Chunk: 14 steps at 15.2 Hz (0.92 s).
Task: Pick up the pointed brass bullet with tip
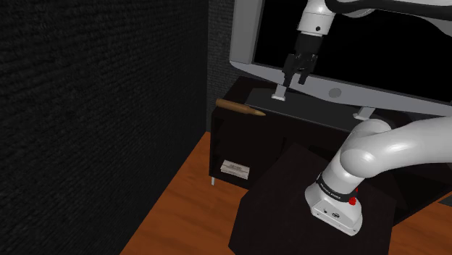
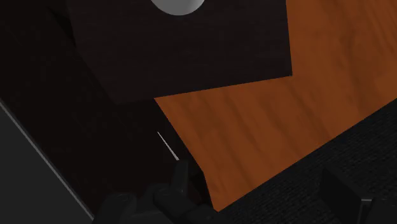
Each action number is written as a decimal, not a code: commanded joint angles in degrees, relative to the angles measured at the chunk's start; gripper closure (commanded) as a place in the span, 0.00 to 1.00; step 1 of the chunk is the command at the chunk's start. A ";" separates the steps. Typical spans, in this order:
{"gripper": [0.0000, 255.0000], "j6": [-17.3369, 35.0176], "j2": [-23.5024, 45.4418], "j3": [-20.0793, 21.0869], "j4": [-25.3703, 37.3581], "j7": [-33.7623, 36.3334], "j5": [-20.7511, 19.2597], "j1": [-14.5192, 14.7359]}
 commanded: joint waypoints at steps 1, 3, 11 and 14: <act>0.00 0.00 0.00 0.00 0.00 0.00 0.00 0.00; 0.00 4.29 1.70 0.10 -2.03 -1.79 -1.72 0.14; 0.00 22.30 11.82 0.21 -7.20 -7.36 -8.67 0.09; 0.00 29.15 16.91 0.24 -7.78 -8.70 -11.49 -0.24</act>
